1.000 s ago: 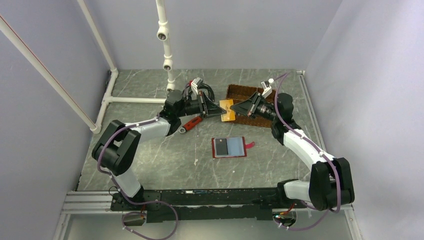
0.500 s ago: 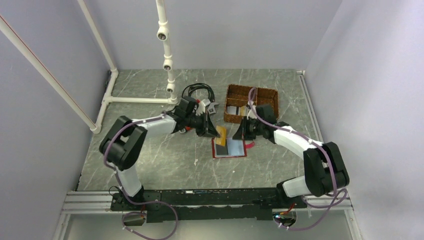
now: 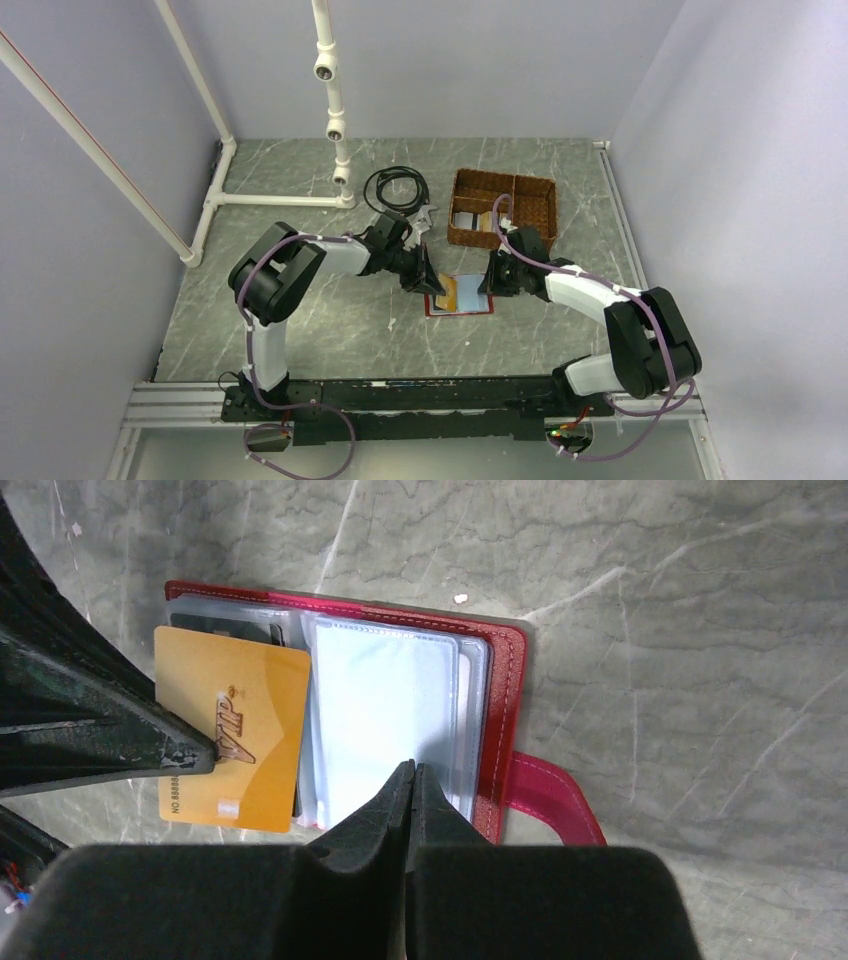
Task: Put the credit cards into the card holder
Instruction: Insert the credit card into the card slot.
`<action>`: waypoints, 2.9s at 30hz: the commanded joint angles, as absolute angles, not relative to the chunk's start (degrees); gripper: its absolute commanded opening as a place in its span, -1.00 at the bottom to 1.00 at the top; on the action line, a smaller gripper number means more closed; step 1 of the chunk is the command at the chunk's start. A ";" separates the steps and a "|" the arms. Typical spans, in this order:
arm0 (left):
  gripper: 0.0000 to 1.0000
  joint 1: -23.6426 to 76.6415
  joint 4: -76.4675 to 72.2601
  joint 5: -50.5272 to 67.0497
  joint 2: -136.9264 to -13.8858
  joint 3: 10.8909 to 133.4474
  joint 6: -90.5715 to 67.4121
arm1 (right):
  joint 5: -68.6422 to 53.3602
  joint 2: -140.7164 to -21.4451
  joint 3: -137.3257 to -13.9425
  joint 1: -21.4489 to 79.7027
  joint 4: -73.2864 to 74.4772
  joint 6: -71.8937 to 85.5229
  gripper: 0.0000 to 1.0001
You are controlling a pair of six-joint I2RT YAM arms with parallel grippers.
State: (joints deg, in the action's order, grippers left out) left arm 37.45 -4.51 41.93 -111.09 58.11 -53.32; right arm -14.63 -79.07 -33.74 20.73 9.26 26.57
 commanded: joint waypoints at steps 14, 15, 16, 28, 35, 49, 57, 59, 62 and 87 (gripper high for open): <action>-1.00 37.68 -12.65 44.05 -114.88 57.56 -55.22 | -11.46 -79.68 -32.25 20.74 7.40 27.69 -1.00; -1.00 37.70 -12.72 44.48 -115.24 57.69 -55.28 | -11.51 -79.68 -32.25 20.74 7.43 27.71 -1.00; -1.00 37.66 -13.40 44.84 -115.42 57.62 -55.39 | -11.51 -79.78 -32.23 20.70 7.34 27.69 -1.00; -1.00 38.04 -18.17 47.42 -114.50 55.63 -54.99 | -11.34 -81.41 -32.79 20.71 7.55 28.03 -1.00; -1.00 38.04 -18.75 47.49 -113.12 54.54 -54.50 | -11.24 -81.82 -32.87 20.74 7.49 28.03 -1.00; -1.00 38.49 -15.69 46.74 -110.90 56.12 -51.75 | -11.25 -82.09 -32.95 20.72 7.54 28.02 -1.00; -1.00 38.67 -16.24 47.87 -112.72 57.51 -51.77 | -11.19 -82.09 -32.96 20.72 7.63 28.04 -1.00; -1.00 38.60 -15.95 47.63 -112.78 57.91 -51.62 | -11.21 -82.00 -32.89 20.73 7.65 28.12 -1.00; -1.00 38.67 -16.33 46.96 -113.22 58.14 -51.69 | -10.93 -81.57 -32.86 20.74 8.12 28.38 -1.00; -1.00 38.44 -17.23 41.32 -116.22 60.71 -47.74 | -11.05 -81.63 -32.60 20.74 8.32 28.39 -0.96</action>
